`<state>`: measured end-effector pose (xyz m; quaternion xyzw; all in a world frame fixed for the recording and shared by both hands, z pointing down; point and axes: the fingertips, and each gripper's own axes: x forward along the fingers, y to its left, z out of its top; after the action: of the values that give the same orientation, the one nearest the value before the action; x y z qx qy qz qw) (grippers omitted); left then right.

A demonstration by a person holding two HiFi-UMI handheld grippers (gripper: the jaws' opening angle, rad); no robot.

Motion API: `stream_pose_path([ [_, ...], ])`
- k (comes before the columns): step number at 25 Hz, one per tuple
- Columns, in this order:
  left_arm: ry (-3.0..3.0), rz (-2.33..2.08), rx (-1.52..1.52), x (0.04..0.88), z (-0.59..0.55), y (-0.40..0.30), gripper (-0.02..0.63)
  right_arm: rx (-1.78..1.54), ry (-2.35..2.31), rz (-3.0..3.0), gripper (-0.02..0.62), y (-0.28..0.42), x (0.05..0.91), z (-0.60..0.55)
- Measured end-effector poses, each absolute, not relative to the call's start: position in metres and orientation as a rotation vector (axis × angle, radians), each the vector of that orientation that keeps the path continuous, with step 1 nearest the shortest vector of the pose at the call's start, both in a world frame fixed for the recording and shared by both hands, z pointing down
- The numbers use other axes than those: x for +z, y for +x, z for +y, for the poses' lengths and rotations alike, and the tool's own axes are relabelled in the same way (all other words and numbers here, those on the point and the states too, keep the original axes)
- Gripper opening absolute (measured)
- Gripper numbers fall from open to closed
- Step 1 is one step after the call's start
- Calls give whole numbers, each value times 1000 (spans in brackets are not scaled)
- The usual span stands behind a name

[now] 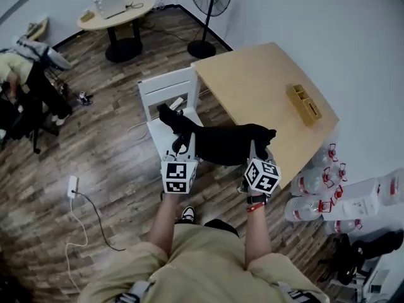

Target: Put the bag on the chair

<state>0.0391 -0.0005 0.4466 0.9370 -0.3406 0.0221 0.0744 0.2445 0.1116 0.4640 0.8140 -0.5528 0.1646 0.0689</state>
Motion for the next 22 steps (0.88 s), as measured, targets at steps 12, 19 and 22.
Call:
stream_pose_path([
  [12,2603,-1413,129,473,-72,-28,57,553,2154,-1948,35,201,494,-27],
  [19,2479,-1562,169,483,-126,-10,57,544,1991,-2109,35,223,494,-118],
  [22,2397,-1643,172,486,-145,-7,57,553,1914,-2173,35,227,495,-152],
])
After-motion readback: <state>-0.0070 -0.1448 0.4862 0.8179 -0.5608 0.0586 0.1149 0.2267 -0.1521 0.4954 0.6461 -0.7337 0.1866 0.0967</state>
